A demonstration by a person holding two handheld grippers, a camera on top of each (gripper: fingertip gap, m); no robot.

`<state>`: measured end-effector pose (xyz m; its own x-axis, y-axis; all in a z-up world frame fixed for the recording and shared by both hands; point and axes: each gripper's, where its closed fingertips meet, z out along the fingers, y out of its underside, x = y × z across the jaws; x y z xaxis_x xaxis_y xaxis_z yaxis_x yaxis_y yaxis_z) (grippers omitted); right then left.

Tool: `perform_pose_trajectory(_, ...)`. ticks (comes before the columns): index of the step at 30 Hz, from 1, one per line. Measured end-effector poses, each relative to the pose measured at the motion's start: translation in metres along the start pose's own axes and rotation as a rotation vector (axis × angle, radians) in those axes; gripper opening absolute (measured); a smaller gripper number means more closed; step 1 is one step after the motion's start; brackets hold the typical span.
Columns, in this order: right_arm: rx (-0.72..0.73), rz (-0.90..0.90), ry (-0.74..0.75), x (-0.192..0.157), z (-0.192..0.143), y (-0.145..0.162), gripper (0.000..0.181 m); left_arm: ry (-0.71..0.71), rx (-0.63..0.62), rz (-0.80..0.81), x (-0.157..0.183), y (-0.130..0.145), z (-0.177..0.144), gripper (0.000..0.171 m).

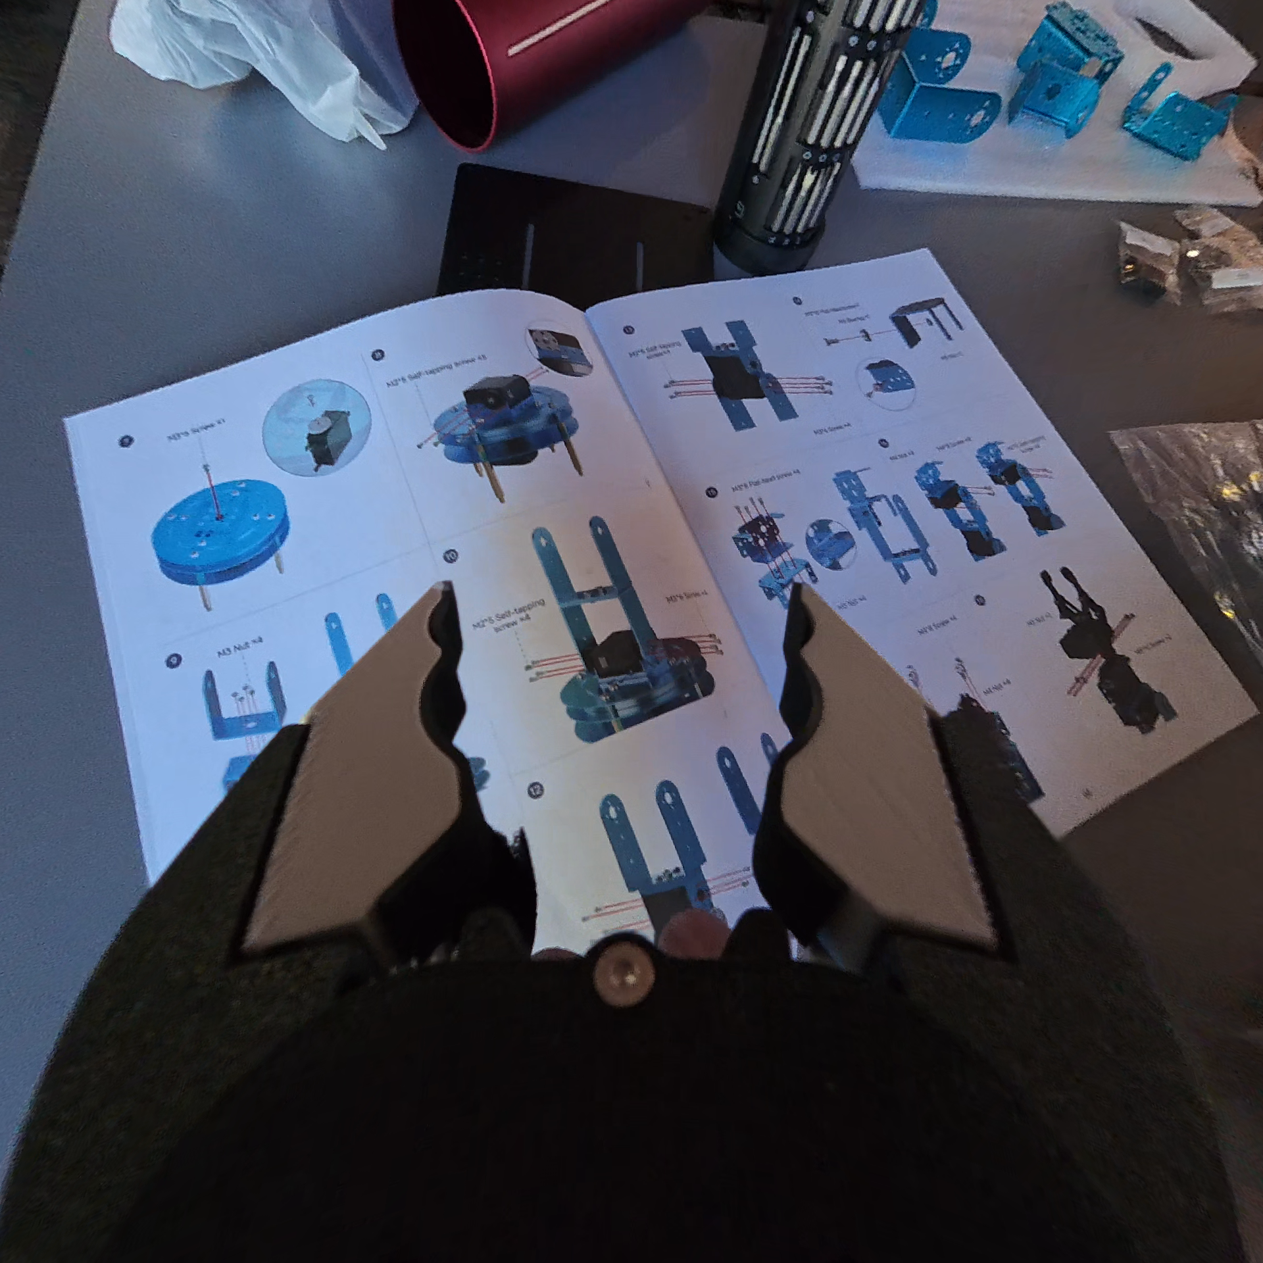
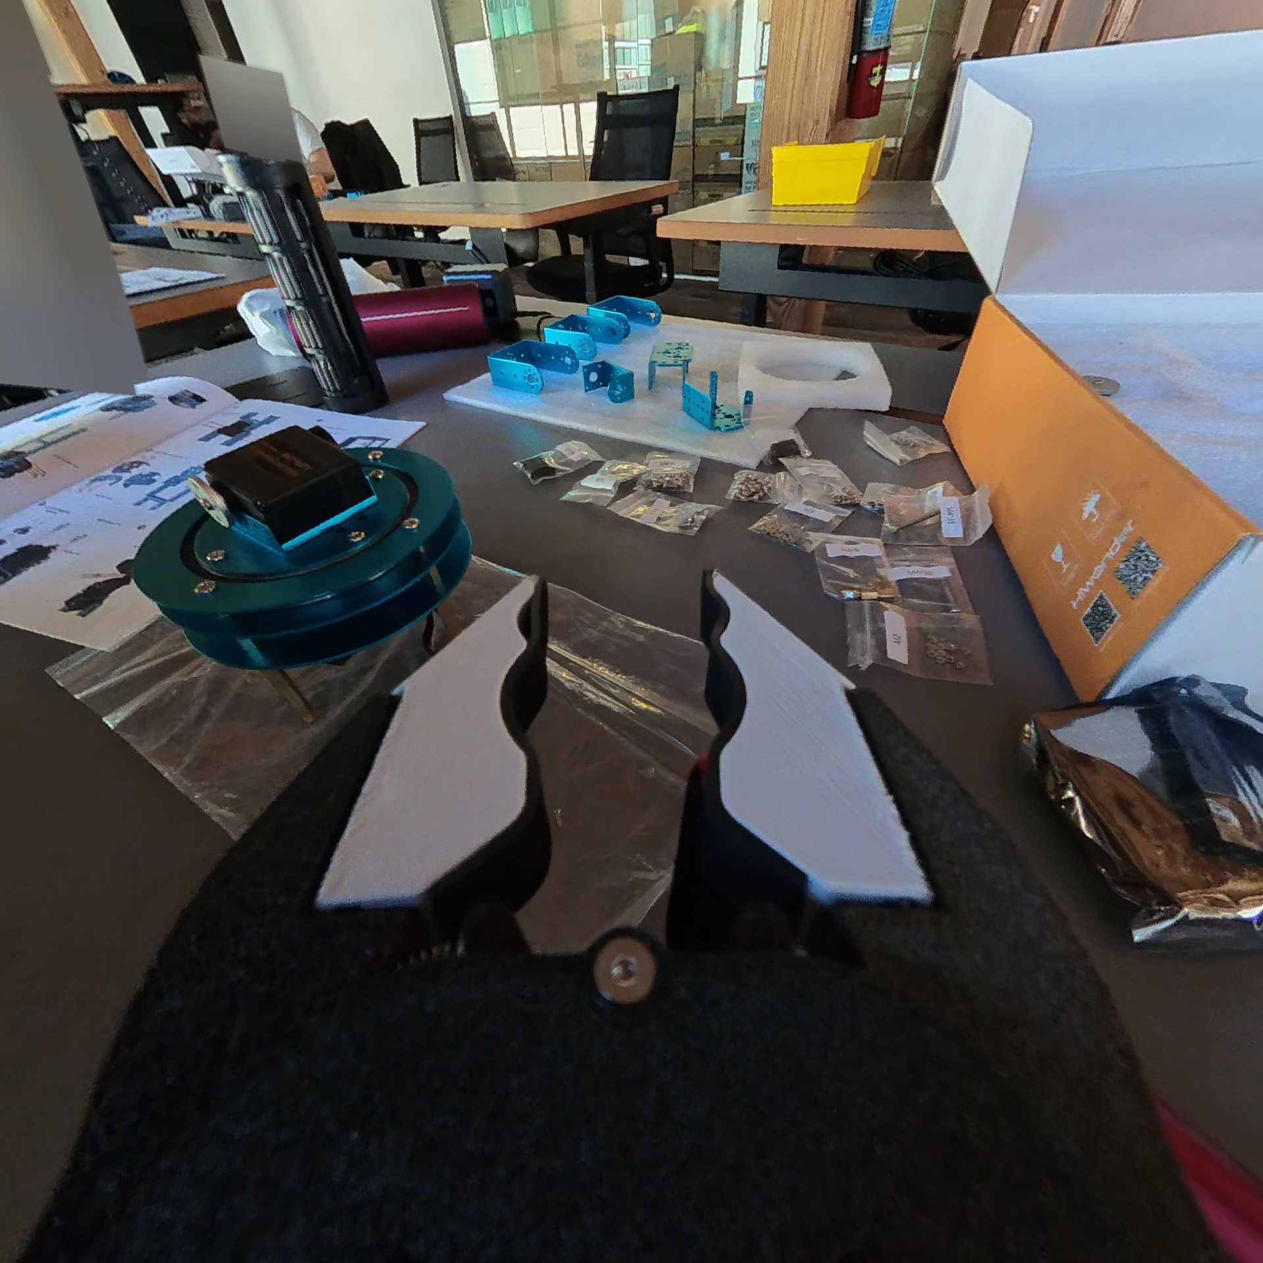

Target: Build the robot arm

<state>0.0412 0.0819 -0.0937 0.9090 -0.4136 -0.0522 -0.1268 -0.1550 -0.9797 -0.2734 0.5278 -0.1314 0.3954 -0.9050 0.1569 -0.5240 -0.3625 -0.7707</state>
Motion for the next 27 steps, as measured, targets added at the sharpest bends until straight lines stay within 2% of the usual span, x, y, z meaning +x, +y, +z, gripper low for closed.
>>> perform_pose_trajectory(12,0.0,0.021,-0.014,0.001,0.0,0.0,0.04,-0.037,-0.038,0.018,-0.007,0.003,0.013,0.094)
perform_pose_trajectory(27,0.024,0.076,-0.029,0.005,-0.002,-0.003,0.038,-0.048,-0.031,0.031,-0.006,0.004,0.01,0.094)
